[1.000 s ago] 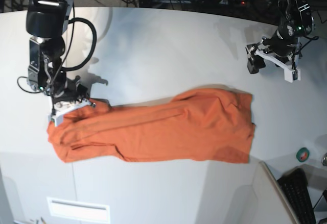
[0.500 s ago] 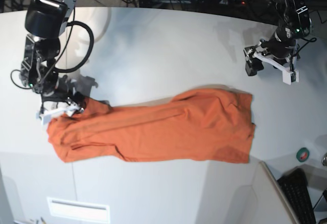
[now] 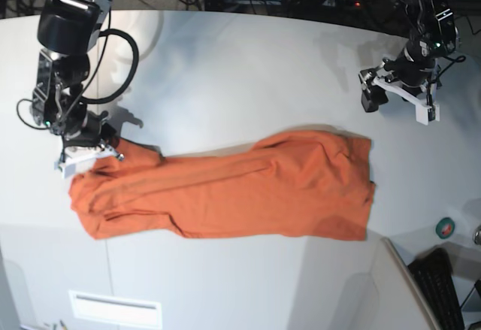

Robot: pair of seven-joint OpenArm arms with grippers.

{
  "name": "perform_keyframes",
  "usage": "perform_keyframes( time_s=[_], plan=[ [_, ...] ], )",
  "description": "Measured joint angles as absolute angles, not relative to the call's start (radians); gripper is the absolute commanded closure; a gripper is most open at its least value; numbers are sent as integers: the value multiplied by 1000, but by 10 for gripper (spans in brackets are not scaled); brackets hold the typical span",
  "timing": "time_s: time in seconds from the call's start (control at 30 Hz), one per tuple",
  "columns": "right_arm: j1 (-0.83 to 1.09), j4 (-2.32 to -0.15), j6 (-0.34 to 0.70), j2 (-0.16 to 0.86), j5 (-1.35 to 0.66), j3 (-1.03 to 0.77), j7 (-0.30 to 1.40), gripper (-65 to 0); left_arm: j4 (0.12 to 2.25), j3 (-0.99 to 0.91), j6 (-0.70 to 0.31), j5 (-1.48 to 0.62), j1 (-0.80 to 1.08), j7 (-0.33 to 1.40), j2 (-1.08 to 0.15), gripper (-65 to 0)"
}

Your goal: Layout the t-shirt on the table in an organized manner, then fold the t-shirt properly

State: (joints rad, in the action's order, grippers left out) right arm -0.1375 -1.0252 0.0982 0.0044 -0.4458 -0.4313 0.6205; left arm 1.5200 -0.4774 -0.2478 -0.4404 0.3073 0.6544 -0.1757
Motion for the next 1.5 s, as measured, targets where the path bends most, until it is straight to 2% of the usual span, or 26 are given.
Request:
perform_keyframes(
  time_s=[0.13, 0.27, 0.4, 0.6, 0.7, 0.9, 1.1, 1.23, 1.3, 1.4, 1.5],
  plan=[
    [-138, -1025, 98, 4, -446, -431, 623, 0, 1422, -472, -249, -433, 215, 651, -173, -578],
    [-138, -1025, 98, 3, -447, -431, 620, 0, 1314, -448, -248, -436, 143, 542, -185, -578],
    [-137, -1025, 98, 2, -446, -430, 620, 0, 1238, -375, -250, -445, 91, 545, -188, -578],
    [-138, -1025, 99, 2, -446, -429, 624, 0, 1124, -379, -247, -442, -9, 525, -160, -578],
    [-137, -1025, 99, 2, -449, -429, 625, 0, 1106, -383, -244, -455, -35, 512, -121, -578],
    [-137, -1025, 99, 6, -449, -427, 626, 0, 1097, -414, -247, -682, -28, 535, -112, -576],
    [-138, -1025, 99, 19, -450, -427, 632, 0, 1104, -372, -224, -637, -97, 535, -117, -576],
    [-138, -1025, 99, 19, -447, -427, 631, 0, 1128, -261, -129, -648, -129, 538, -102, -576],
    [-138, -1025, 99, 19, -447, -427, 630, 0, 1164, -231, -114, -637, -120, 547, -93, -576],
    [-138, -1025, 99, 19, -446, -427, 630, 0, 1184, -209, -107, -635, -142, 542, -69, -576],
    [-137, -1025, 99, 19, -450, -427, 631, 0, 1106, -155, -112, -636, -219, 541, -58, -576]
  ],
)
